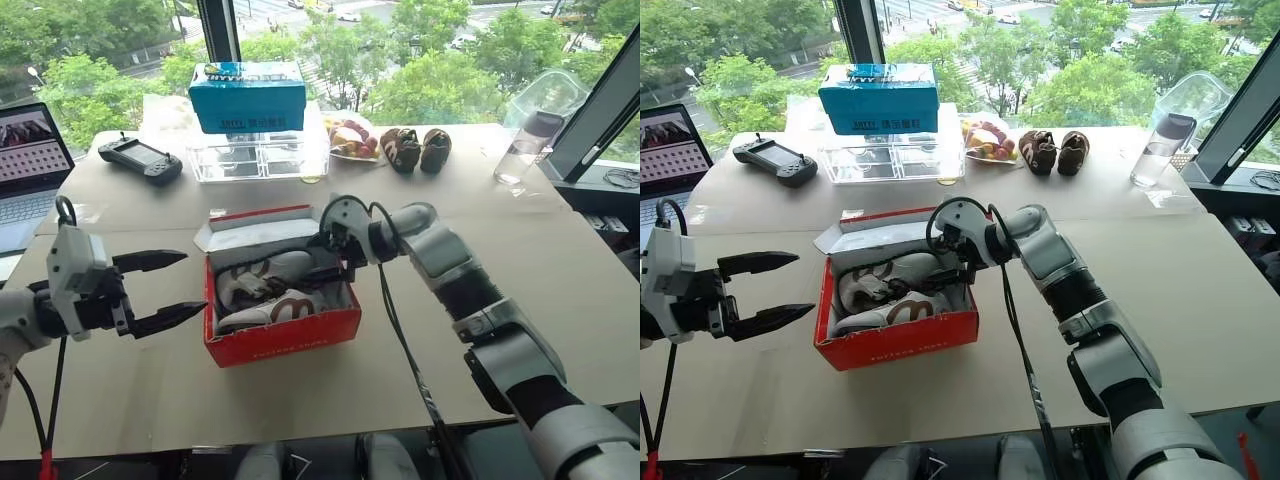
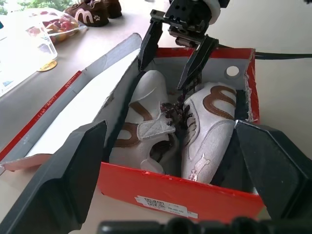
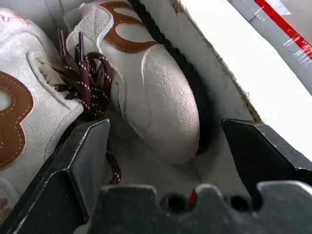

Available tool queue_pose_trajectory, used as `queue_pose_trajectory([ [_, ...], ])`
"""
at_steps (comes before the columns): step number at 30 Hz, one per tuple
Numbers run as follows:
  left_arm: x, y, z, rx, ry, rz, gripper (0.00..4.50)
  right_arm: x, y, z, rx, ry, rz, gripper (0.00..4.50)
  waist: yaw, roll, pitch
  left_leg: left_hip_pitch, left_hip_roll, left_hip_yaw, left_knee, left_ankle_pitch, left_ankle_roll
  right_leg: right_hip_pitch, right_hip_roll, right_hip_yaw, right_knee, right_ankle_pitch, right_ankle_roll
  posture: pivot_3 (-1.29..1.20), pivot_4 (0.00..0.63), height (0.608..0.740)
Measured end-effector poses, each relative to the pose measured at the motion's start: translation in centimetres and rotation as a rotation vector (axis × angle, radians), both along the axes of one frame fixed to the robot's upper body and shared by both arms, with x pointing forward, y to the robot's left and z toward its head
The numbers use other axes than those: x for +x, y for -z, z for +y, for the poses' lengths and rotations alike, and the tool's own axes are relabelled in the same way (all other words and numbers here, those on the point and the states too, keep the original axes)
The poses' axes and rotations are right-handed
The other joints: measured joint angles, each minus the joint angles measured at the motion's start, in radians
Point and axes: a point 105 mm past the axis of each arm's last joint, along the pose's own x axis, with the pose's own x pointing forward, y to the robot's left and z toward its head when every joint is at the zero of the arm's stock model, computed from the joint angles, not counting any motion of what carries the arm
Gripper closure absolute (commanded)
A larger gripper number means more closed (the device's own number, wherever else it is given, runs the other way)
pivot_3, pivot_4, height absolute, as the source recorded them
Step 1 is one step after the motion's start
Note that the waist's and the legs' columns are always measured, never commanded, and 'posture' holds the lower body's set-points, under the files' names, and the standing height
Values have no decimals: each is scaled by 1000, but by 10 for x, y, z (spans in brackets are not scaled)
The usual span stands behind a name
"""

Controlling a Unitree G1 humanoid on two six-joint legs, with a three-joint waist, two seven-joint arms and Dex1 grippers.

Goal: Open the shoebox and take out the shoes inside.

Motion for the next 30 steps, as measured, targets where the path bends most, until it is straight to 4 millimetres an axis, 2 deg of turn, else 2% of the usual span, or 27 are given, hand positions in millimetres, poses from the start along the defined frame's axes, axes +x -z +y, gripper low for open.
queue_pose_trajectory([
  [3, 1, 0, 0, -6, -7, -2, 0, -3, 4, 5, -13, -18, 0, 65, 0, 0, 0, 0, 4, 0, 0, 1, -2, 0, 4, 0, 0, 1, -2, 0, 150, 740],
  [6, 1, 0, 1, -7, -12, -5, 0, -5, 6, 9, -11, -34, 1, 681, -1, 0, 0, 1, 8, 0, 0, 2, -4, 0, 9, 0, 0, 2, -4, 0, 150, 740],
  [11, 2, 0, 1, -4, -13, -9, 0, -5, 6, 10, 16, -25, -4, 2462, -1, 0, 0, 1, 8, 1, -3, 1, -6, 0, 10, 0, 0, 1, -6, 0, 150, 740],
  [15, 4, 1, 2, -2, -17, -7, 0, -3, 5, 10, 27, -12, -9, 3659, -1, 0, 0, 1, 8, 1, -2, 1, -6, 0, 10, 0, 0, 1, -6, 0, 150, 740],
  [18, 6, 2, 2, -5, -11, -7, 0, -5, 5, 8, 28, -15, -20, 3959, 0, 0, 0, 1, 9, 1, -2, 1, -6, -1, 10, 0, 0, 1, -6, 0, 150, 740],
  [22, 6, 1, 2, -7, -1, -12, 0, -16, -7, 5, 77, -56, -43, 3959, 2, 0, 0, -3, 8, 1, -2, 1, -6, -4, 10, 0, 0, 1, -6, 0, 150, 740],
  [26, 7, -1, 0, -6, 14, -27, 0, -21, -56, -1, 213, -48, -113, 3959, 3, 0, 0, -3, 9, 1, -2, 1, -6, -3, 10, 0, 0, 1, -6, 0, 150, 740],
  [30, 8, 0, 0, -9, 21, -21, 0, -4, -80, -23, 317, 105, -143, 3959, 5, 0, 0, -2, 8, 1, -2, 1, -6, -3, 10, 0, 0, 1, -6, 0, 150, 740],
])
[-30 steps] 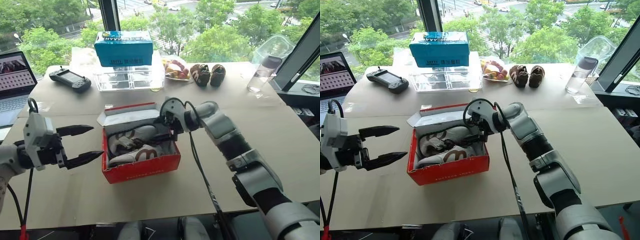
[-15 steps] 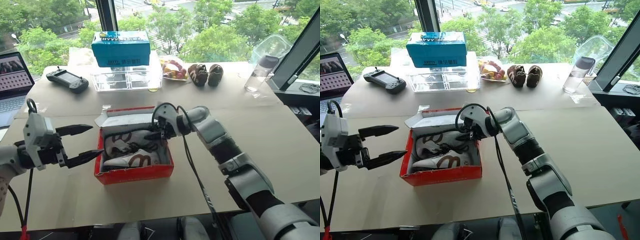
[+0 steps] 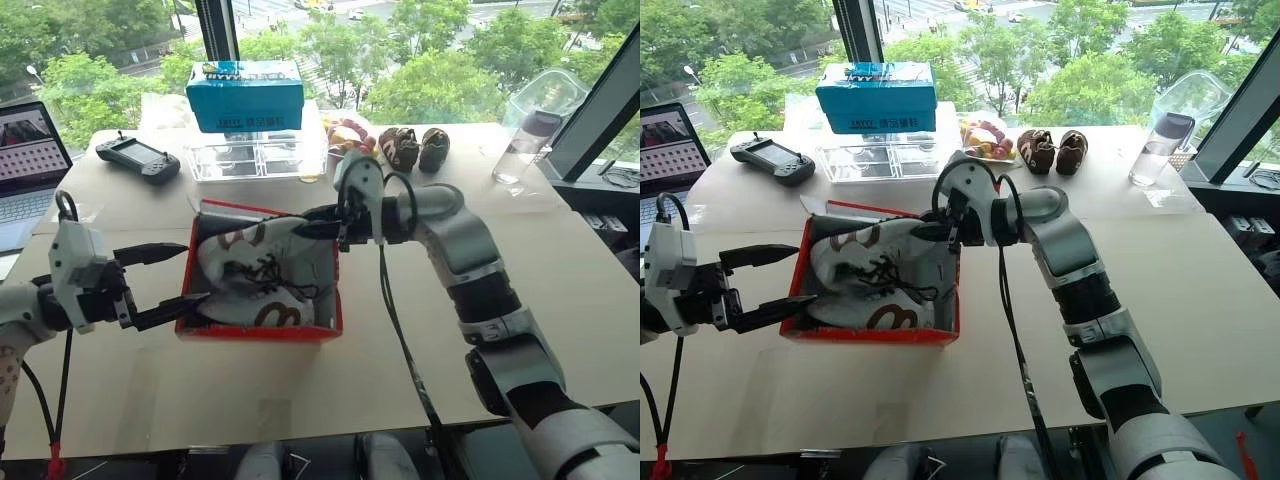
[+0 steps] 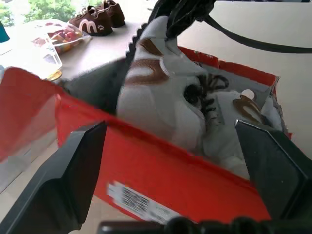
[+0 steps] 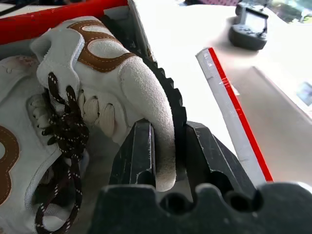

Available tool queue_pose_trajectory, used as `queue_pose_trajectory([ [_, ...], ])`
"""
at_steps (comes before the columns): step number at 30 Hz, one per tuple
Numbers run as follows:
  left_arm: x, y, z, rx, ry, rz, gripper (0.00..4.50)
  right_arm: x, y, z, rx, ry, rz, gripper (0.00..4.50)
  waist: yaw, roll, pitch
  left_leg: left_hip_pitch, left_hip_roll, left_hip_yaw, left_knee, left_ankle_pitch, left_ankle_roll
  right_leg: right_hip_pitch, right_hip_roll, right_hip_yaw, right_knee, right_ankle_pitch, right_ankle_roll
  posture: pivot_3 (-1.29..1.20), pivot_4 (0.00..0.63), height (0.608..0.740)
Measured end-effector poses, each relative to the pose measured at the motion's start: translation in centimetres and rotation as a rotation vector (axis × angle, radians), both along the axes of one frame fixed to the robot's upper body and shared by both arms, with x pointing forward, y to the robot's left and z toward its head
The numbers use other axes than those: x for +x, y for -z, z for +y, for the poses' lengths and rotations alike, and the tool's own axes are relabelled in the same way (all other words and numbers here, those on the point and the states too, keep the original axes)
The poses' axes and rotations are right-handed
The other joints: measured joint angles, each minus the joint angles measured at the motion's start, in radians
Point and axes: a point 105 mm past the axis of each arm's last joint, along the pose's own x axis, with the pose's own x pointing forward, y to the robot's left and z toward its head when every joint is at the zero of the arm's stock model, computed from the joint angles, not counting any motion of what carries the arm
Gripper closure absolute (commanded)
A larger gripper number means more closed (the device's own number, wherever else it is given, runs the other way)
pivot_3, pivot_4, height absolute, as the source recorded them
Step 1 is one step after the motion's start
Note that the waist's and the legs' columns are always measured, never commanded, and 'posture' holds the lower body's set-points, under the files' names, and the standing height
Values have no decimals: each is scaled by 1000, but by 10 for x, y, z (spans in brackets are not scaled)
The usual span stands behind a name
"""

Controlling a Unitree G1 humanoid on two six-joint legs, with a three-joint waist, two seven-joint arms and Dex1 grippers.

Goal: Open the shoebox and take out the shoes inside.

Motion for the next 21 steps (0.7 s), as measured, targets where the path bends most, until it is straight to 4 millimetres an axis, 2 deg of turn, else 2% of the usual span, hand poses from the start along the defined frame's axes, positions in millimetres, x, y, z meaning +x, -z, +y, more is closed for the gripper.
queue_pose_trajectory([
  [3, 4, 1, -1, -5, 8, 8, 0, 14, -19, -25, 178, 135, 115, 3959, 7, 0, 0, -1, 0, 0, 0, 0, 0, -1, 0, 0, 0, 0, 0, 0, 150, 740],
  [5, 8, 3, -4, -1, 27, 19, 0, 20, -47, -55, 337, 232, 164, 3959, 13, 0, 0, -1, 0, 0, 0, 0, 0, -1, 0, 0, -1, 0, 0, 0, 150, 740],
  [7, 10, 5, -6, -3, 39, 32, 0, 15, -56, -72, 335, 256, 137, 3959, 17, 0, 0, -1, 0, 1, -2, 0, 0, -1, 0, 0, -2, 0, 0, 0, 150, 740],
  [8, 12, 6, -7, -7, 47, 35, 0, 11, -52, -76, 315, 266, 136, 3959, 18, 0, 0, 0, 0, 1, -2, 0, 0, 0, 0, 0, -2, 0, 0, 0, 150, 740],
  [13, 19, 3, -12, -3, 75, 15, 0, 6, -11, -62, 264, 241, 270, 3959, 3, 0, 0, 0, -1, 3, -2, 0, 0, -1, 1, 2, -1, 0, 0, 0, 150, 740],
  [18, 19, 4, -13, -1, 86, 19, 0, 2, -16, -60, 279, 224, 264, 3959, 1, 0, 0, 0, 0, 3, -2, 0, 1, -1, 1, 2, -1, 0, 0, 0, 150, 740],
  [21, 18, 6, -12, -1, 83, 26, 0, 2, -16, -66, 279, 240, 277, 3959, 3, 0, 0, -1, 0, 3, -2, 0, 1, -1, 1, 2, -1, 0, 0, 0, 150, 740],
])
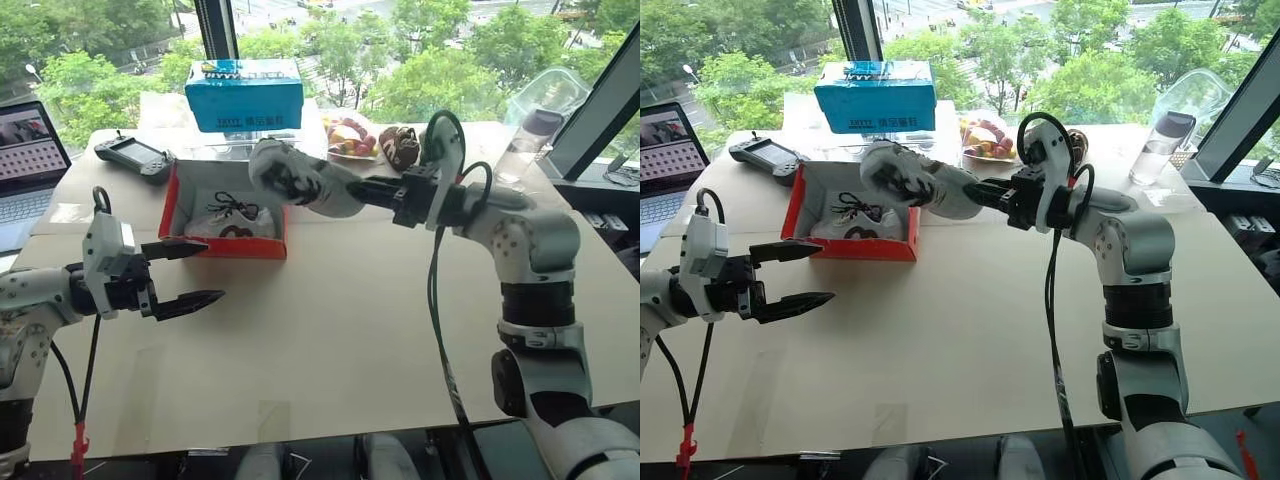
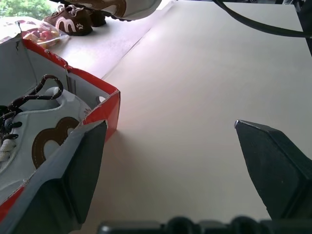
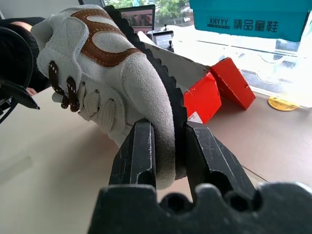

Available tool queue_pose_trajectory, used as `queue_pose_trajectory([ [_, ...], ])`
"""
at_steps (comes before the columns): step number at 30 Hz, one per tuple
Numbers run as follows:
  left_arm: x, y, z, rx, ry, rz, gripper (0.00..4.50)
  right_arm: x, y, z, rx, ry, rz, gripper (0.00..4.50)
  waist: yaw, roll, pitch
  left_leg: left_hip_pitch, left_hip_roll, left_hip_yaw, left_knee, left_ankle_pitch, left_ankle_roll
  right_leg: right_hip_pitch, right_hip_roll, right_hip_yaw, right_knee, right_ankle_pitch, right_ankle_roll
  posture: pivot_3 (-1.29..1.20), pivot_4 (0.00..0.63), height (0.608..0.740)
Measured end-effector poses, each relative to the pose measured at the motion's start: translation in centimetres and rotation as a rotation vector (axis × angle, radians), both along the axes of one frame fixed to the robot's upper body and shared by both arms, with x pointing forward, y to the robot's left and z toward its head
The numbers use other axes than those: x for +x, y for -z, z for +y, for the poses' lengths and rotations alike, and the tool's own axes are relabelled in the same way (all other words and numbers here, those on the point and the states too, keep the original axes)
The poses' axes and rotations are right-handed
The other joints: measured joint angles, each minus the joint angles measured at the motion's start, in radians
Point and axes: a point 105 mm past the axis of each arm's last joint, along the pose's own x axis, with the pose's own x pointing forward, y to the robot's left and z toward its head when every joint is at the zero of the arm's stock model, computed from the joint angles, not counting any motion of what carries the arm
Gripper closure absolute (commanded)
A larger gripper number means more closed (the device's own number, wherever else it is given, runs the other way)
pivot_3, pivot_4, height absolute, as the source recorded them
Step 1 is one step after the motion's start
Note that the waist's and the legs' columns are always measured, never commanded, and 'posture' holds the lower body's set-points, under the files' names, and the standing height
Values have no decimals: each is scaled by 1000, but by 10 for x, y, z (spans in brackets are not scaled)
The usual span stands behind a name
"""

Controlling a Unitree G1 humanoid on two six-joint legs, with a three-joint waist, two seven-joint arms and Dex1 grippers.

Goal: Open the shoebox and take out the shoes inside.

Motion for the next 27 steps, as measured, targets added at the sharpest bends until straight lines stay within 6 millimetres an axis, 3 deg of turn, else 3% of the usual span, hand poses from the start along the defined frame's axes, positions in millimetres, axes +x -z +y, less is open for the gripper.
queue_pose_trajectory([
  [6, -5, 3, 5, 0, -24, 10, 0, 4, 9, -42, 114, 120, 241, 3959, 12, 0, 0, 0, 1, 0, 0, 0, 0, 0, 0, 0, 0, 0, 0, 0, 150, 740],
  [11, -9, 4, 5, -2, -35, 13, 0, 18, 43, -100, 241, 371, 528, 3959, 20, 0, 0, 0, 0, 1, 0, -1, 1, 0, -1, 0, 0, 0, 0, 0, 150, 740],
  [13, -10, 3, 6, -4, -40, 15, 0, 19, 55, -109, 270, 417, 605, 3959, 20, 0, 0, 0, 0, 1, 0, -1, 1, 0, -1, 0, 0, 0, 0, 0, 150, 740],
  [15, -10, 2, 5, -5, -39, 11, 0, 21, 71, -123, 336, 475, 703, 3034, 19, 0, 0, 0, 0, 1, 0, -1, 1, 1, -1, 1, 0, 0, 0, 0, 150, 740],
  [17, -10, 2, 5, -5, -42, 11, 0, 22, 83, -131, 384, 511, 769, 2549, 19, 0, 0, 0, 0, 1, 0, -1, 1, 1, 0, 1, 0, 0, 0, 0, 150, 740],
  [24, -9, 2, 5, -7, -49, 6, 0, 28, 112, -148, 417, 649, 865, 86, 17, 0, 0, 0, 0, 1, 0, -1, 1, 1, 0, 1, -1, 0, 0, 0, 150, 740],
  [27, -9, 2, 5, -7, -50, 8, 0, 29, 106, -175, 375, 756, 802, 37, 22, 1, 0, 0, 0, 1, 0, -1, 2, 1, -1, 1, -1, 0, 0, 0, 150, 740],
])
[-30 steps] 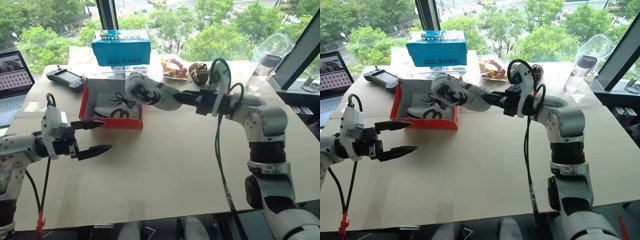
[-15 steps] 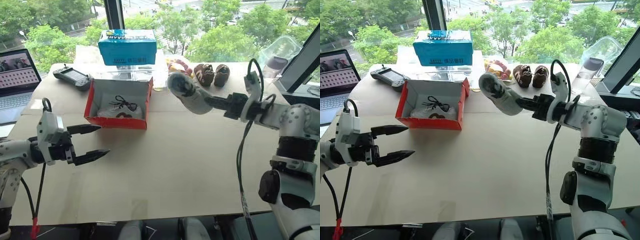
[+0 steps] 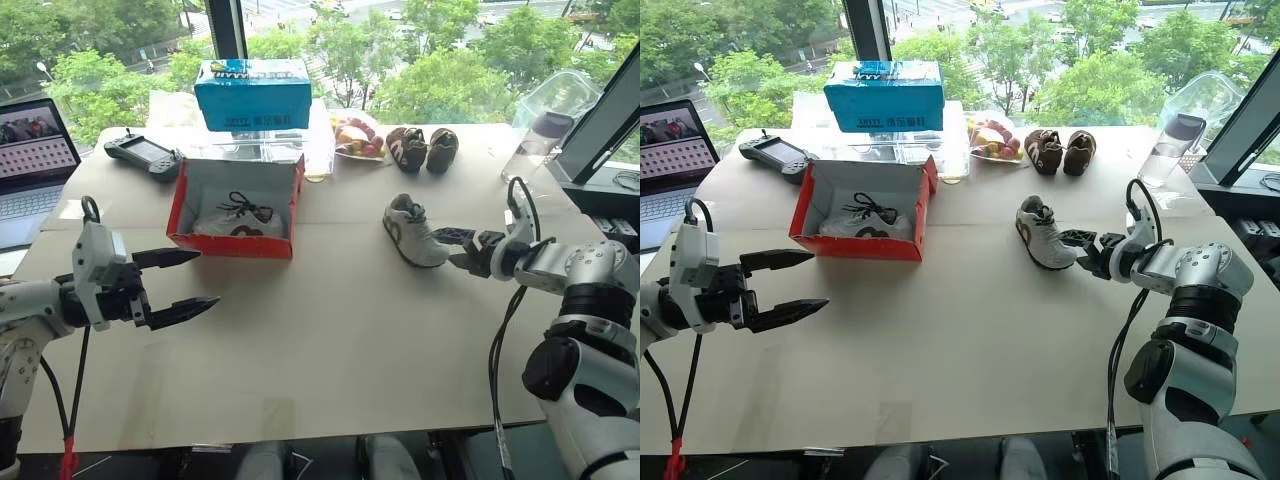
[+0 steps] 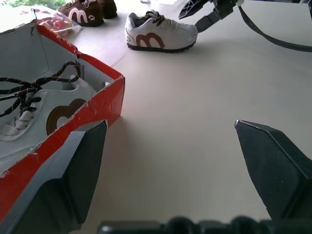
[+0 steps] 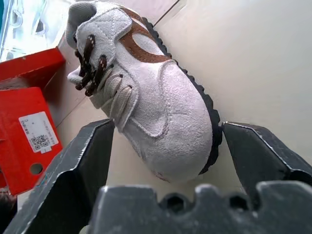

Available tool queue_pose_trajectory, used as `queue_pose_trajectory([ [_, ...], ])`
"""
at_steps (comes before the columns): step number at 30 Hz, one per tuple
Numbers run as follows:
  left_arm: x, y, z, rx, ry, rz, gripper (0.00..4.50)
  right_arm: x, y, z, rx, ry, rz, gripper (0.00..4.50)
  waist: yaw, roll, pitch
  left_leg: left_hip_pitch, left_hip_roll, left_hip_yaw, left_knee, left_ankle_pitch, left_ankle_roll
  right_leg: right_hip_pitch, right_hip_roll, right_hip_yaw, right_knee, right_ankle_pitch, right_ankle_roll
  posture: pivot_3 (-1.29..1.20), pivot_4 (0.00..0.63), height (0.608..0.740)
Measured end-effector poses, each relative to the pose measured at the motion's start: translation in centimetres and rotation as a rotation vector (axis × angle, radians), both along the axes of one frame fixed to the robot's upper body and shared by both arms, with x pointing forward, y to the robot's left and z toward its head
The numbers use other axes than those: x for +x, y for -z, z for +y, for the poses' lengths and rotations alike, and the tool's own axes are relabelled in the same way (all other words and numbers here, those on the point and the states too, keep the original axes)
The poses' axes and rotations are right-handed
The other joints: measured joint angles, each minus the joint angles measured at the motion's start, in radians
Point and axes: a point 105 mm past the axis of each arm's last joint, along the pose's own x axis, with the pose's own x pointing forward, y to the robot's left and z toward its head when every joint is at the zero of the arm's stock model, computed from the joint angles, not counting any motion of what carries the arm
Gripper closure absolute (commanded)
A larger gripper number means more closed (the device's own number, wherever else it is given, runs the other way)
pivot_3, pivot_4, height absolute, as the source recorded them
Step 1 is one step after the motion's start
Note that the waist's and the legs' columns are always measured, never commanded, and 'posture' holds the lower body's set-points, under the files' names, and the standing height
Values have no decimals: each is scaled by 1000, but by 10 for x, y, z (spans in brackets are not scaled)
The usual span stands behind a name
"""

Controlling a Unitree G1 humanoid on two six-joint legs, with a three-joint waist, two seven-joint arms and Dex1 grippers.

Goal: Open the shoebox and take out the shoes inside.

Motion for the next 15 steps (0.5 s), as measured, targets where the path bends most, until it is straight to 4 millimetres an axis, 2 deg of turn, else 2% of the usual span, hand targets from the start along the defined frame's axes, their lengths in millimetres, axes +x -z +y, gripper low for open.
queue_pose_trajectory([
  [2, 0, 1, 0, 0, -1, 4, 0, 1, -12, -15, -101, 32, -27, 37, -1, 0, 0, 0, 0, 0, 0, 0, 0, 0, 0, 0, 0, 0, 0, 0, 150, 740],
  [4, -1, 2, 0, 1, -2, 6, 0, -1, -31, -28, -341, 6, -90, 37, -5, 0, 0, 1, 0, 0, 0, 0, 1, 0, 0, 1, 0, 0, 0, 0, 150, 740],
  [6, -2, 3, 1, 2, -7, 11, 0, -3, -43, -31, -594, -76, -139, 37, -7, 1, 0, 1, 1, 0, 0, -1, 2, 0, 0, 1, 0, 0, 0, 0, 150, 740],
  [7, -2, 3, 2, 2, -10, 11, 0, -3, -48, -24, -697, -142, -170, 37, -10, 0, 0, 1, 1, 0, 0, -1, 2, 0, 0, 1, 0, 0, 0, 0, 150, 740],
  [8, -3, 3, 3, 1, -16, 11, 0, -1, -53, -8, -738, -225, -219, 37, -20, 0, 0, 2, 1, 1, 0, -1, 2, -1, 0, 2, 0, 0, 0, 0, 150, 740],
  [9, -2, 2, 3, 1, -20, 7, 0, 0, -58, 17, -747, -328, -285, 37, -31, 0, 0, 2, 1, 1, 0, -1, 2, 0, 0, 4, 0, 0, 0, 0, 150, 740],
  [12, 0, -1, 4, 1, -34, -10, 0, -1, -92, 139, -626, -688, -577, 37, -65, 1, 1, 8, 3, 4, -2, -2, 4, -1, 3, 9, 2, 1, -2, 0, 150, 740],
  [13, 0, -3, 3, 2, -33, -20, 0, -8, -105, 172, -607, -782, -665, 37, -65, 1, 1, 8, 3, 3, -3, -2, 4, -1, 4, 8, 2, 1, -2, 0, 150, 740],
  [15, 2, -3, 4, 2, -47, -25, 0, -17, -125, 219, -589, -893, -806, 37, -54, 1, 1, 8, 4, 2, -4, -1, 2, -1, 5, 5, 3, 1, -3, 0, 150, 740],
])
